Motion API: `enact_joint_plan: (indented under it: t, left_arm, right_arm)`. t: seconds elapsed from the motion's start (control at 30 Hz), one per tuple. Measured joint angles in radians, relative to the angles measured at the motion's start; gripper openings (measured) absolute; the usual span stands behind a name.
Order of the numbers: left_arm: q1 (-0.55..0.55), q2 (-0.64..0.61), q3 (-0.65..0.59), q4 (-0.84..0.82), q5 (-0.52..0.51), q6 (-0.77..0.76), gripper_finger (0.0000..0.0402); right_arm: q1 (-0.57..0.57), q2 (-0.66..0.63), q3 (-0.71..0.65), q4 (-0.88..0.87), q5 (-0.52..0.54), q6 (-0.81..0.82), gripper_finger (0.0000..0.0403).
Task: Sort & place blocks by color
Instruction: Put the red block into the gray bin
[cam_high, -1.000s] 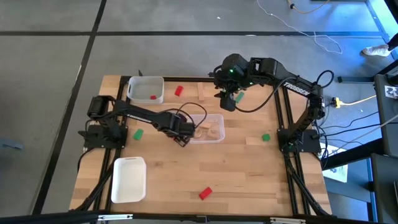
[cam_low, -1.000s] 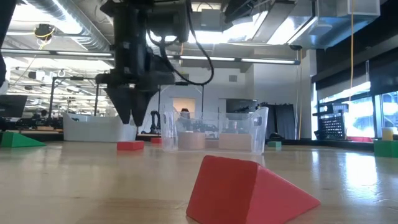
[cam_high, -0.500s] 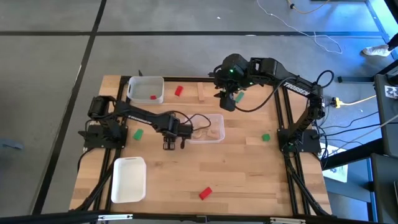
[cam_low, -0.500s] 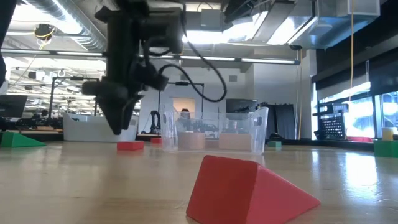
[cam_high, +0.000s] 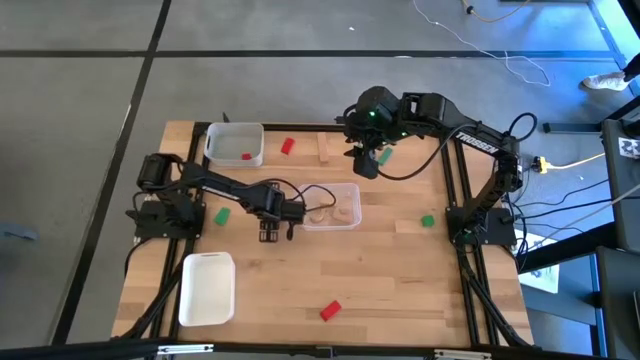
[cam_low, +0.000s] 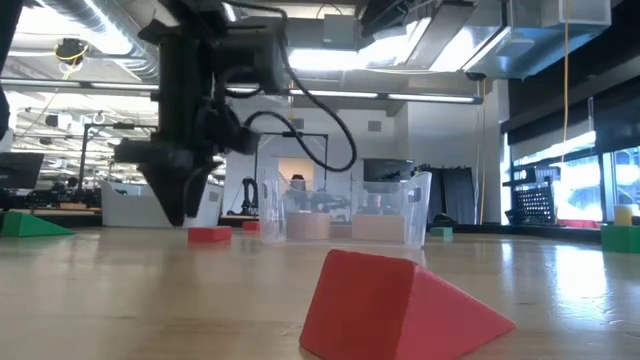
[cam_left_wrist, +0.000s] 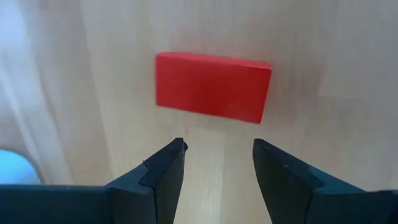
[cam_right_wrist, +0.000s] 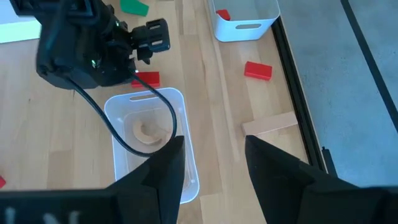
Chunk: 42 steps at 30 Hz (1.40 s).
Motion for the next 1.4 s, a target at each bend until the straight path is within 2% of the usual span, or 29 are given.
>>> enact_joint_plan:
  t: [0.1, 0.2, 0.4, 0.67, 1.07, 1.4]
  left_arm:
    - [0.000, -0.051, 0.011, 0.013, 0.000, -0.009, 0.0182]
    - [0.011, -0.078, 0.012, 0.102, 0.001, -0.016, 0.0182]
    - [0.033, -0.055, 0.012, 0.168, -0.008, -0.019, 0.0182]
    - [0.037, -0.004, 0.012, 0.188, -0.001, -0.041, 0.0182]
    - [0.037, -0.002, 0.002, 0.160, -0.019, -0.043, 0.0182]
    - [0.037, -0.009, -0.067, 0.155, -0.031, -0.167, 0.0181]
  right_arm:
    - [0.000, 0.000, 0.000, 0.000, 0.000, 0.000, 0.0170]
    - [0.000, 0.000, 0.000, 0.002, 0.000, -0.001, 0.0170]
    - [0.000, 0.000, 0.000, 0.002, 0.000, -0.001, 0.0170]
    - [0.000, 0.000, 0.000, 0.001, 0.000, -0.001, 0.0170]
    - [0.000, 0.000, 0.000, 0.001, 0.000, 0.000, 0.0170]
    - [0.000, 0.000, 0.000, 0.001, 0.000, 0.000, 0.0170]
